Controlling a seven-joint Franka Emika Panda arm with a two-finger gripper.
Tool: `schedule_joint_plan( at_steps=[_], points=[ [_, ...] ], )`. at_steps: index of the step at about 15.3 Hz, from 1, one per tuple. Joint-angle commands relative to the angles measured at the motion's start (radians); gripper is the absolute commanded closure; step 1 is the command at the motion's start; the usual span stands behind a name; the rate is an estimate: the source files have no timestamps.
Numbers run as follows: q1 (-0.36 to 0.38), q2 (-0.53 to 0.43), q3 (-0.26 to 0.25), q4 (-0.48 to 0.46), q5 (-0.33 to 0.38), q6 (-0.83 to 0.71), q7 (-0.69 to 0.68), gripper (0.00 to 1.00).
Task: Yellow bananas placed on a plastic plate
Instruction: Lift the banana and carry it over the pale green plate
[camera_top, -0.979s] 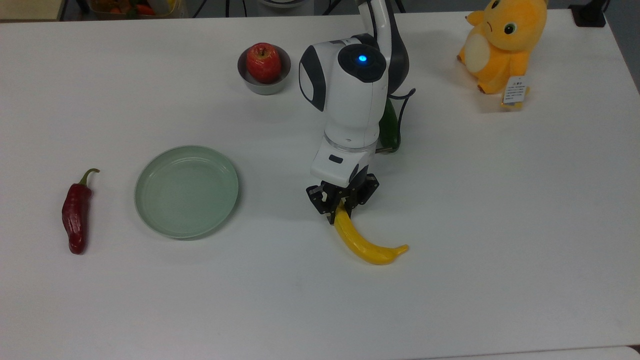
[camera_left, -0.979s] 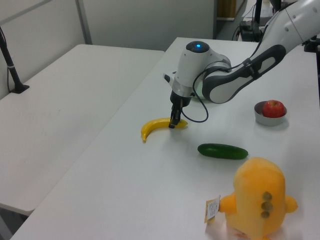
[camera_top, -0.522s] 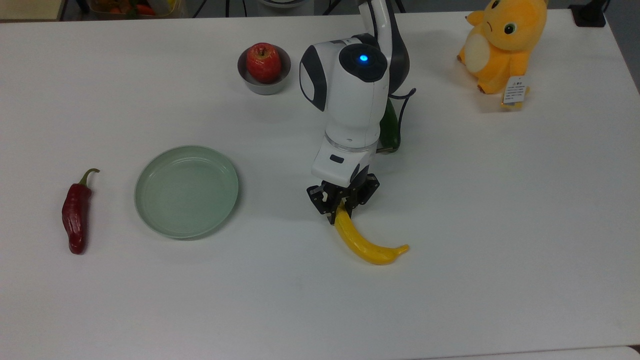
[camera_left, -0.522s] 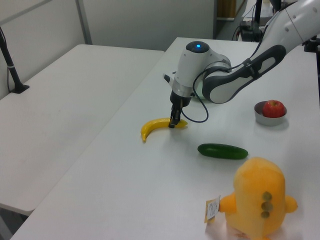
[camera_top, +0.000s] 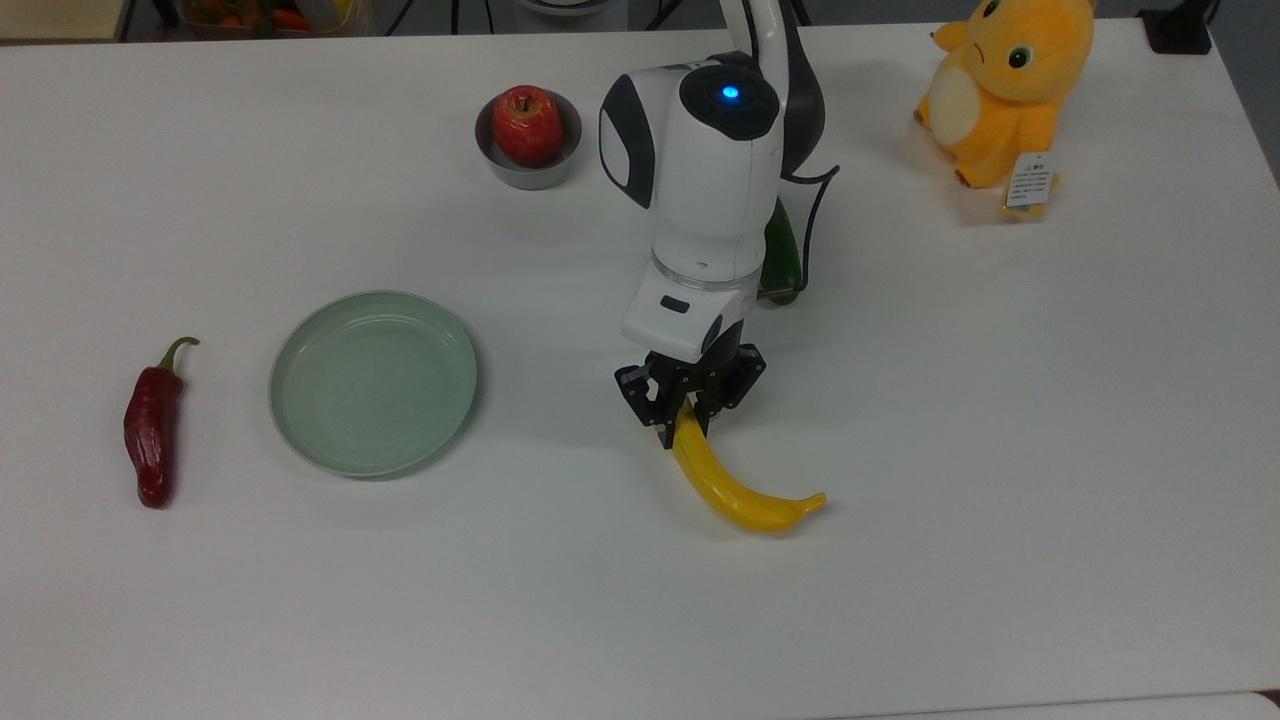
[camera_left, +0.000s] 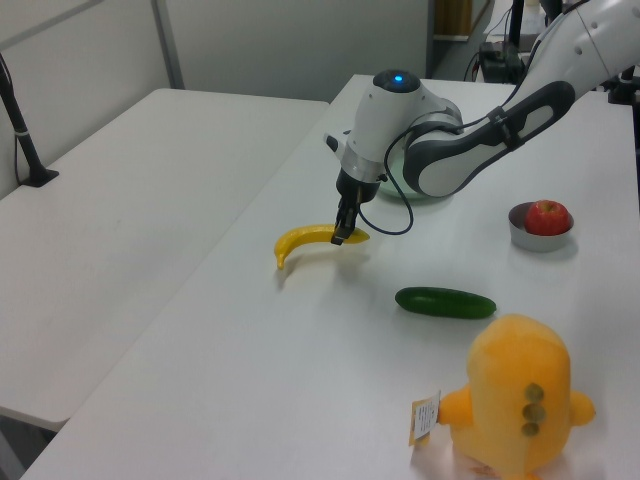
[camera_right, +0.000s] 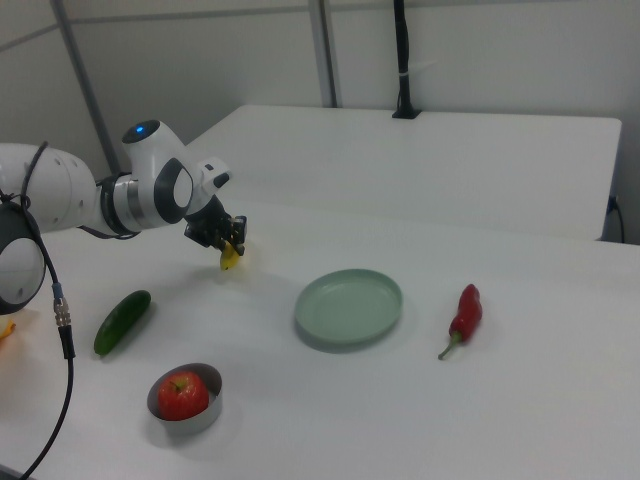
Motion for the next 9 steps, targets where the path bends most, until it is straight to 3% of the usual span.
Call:
schedule_joint_plan(
  at_steps=[1, 4, 9],
  points=[
    [0.001, -0.058, 0.002, -0.032, -0.006, -0.003, 0.041, 0.95],
    [-0.026, -0.156, 0.002, -0.057, 0.003, -0.052, 0.082, 0.95],
    [-0.100, -0.292, 0.002, -0.059, 0.115, -0.190, 0.069, 0.94]
  ],
)
